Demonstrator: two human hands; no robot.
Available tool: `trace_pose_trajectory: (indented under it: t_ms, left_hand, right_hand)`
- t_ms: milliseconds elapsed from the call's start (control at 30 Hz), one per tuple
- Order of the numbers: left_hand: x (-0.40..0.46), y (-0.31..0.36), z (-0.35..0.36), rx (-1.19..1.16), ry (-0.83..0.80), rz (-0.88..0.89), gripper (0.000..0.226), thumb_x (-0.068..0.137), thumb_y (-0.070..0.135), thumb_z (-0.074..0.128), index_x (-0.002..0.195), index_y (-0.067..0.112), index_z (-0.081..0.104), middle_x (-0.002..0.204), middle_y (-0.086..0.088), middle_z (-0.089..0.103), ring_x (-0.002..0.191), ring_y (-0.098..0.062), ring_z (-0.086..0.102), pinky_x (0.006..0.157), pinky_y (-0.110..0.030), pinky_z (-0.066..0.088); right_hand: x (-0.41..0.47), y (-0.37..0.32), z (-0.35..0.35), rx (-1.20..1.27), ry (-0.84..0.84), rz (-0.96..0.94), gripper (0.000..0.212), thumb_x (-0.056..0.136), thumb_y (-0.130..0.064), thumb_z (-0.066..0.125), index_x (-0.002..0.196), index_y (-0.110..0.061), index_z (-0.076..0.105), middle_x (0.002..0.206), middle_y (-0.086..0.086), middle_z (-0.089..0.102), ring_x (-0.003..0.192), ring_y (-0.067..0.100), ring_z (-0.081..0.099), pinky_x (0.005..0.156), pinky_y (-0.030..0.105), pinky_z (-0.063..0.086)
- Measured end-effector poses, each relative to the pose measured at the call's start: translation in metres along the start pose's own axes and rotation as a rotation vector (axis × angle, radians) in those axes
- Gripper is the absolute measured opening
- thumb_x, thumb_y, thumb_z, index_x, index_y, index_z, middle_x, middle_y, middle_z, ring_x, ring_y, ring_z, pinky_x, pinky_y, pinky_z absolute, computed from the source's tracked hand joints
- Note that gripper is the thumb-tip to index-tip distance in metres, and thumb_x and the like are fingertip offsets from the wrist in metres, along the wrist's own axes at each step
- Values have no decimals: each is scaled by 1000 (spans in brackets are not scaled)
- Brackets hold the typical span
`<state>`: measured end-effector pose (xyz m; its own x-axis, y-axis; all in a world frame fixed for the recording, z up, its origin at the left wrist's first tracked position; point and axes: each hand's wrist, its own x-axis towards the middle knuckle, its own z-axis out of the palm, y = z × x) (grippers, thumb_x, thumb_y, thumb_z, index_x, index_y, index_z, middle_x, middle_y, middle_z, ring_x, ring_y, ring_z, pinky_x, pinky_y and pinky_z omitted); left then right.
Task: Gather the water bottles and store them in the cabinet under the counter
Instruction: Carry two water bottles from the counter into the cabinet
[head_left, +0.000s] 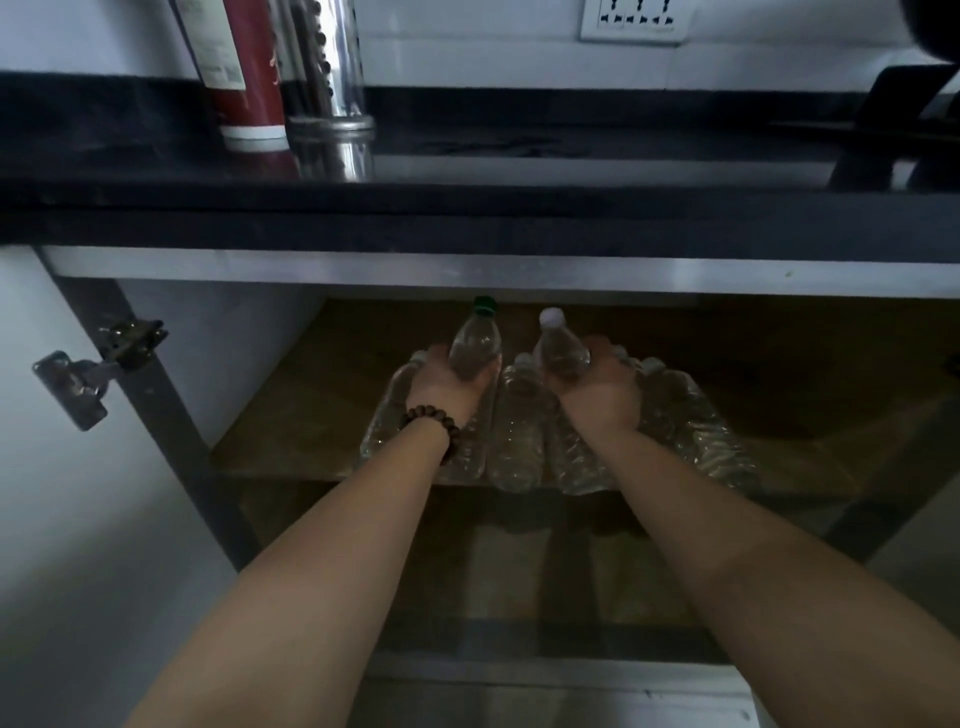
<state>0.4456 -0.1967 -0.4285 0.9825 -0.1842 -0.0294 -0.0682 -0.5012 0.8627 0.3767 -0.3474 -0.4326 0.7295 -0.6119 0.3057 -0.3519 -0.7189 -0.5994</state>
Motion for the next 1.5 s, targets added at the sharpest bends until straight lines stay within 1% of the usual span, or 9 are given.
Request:
trace_pose_trajectory:
  t_ms: [133,300,500,633,700,800,1100,1267,1500]
  left_hand:
    - [2,-4,5,189,-93,68,39,88,46,63,115,20,57,115,0,60,104,-19,57,84,-32,40]
    - [2,-19,9,339,-143,180,41,90,34,61,127,19,56,124,-3,61,112,-22,57,94,-32,43]
    - [1,-27,13,364,-114,283,40,92,36,54,128,19,55,128,-4,58,113,-20,54,92,-25,36]
    - [1,-36,17,390,-39,397,69,85,51,46,146,20,38,151,-6,38,137,-25,36,112,-43,34]
    - [-7,-34,17,428,-12,405,69,89,52,46,148,21,33,153,-6,34,141,-25,31,114,-45,30]
    - [-31,-26,8,498,-10,398,71,92,55,42,152,20,25,157,-7,27,145,-24,21,118,-45,22]
    - [-140,61,-69,612,-174,210,69,96,55,35,153,19,20,160,-5,21,148,-22,14,120,-44,15]
    - [-189,134,-116,674,-286,159,71,97,56,31,154,19,12,162,-3,15,149,-21,10,121,-43,8]
    - [-253,226,-153,658,-321,252,67,98,53,33,153,17,20,159,-6,23,148,-23,15,120,-40,11]
  right_hand:
    - [11,-2,10,-121,-33,88,50,92,-64,36,101,-20,59,86,1,57,73,16,44,64,31,29]
    - [17,0,14,-266,-193,28,41,91,-58,35,96,-25,58,105,2,61,95,22,49,89,39,37]
    - [22,5,27,-220,-308,-15,39,89,-54,47,113,-23,51,90,-1,60,78,20,53,72,33,38]
    - [10,21,18,-150,-271,-162,59,87,-46,55,136,-18,38,123,6,56,109,26,56,89,36,47]
    - [3,27,12,-174,-254,-222,72,86,-43,57,147,-17,28,147,7,39,130,27,43,105,37,39]
    - [-16,23,-4,-149,-222,-284,73,88,-48,53,150,-19,25,155,5,29,139,25,31,114,38,30]
    - [-84,-33,-117,-128,-399,-55,67,92,-45,52,148,-16,32,155,6,32,144,22,25,116,35,27]
    - [-114,-73,-207,-141,-490,45,69,95,-50,44,153,-19,21,161,-1,13,149,17,3,119,34,9]
    - [-146,-120,-337,-125,-492,142,69,96,-51,42,153,-17,21,162,-2,11,149,15,-3,121,34,6]
